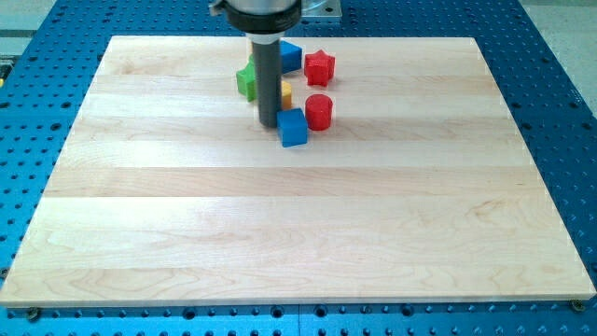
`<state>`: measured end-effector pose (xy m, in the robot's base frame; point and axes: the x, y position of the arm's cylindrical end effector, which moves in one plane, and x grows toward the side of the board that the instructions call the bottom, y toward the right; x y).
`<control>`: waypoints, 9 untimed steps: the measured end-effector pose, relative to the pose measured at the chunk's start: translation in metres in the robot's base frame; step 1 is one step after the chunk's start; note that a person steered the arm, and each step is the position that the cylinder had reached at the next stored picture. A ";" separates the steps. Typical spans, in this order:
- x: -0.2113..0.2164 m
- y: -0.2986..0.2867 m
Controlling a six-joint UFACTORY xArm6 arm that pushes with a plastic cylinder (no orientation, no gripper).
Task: Adjust the red circle below the red star
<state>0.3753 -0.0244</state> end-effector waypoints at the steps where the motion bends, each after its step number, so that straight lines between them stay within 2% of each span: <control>1: 0.014 -0.022; 2: 0.056 -0.032; 4: 0.043 0.064; 5: 0.017 0.091; 6: 0.051 0.085; 7: 0.046 0.050; 9: -0.003 0.057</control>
<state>0.3719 0.0322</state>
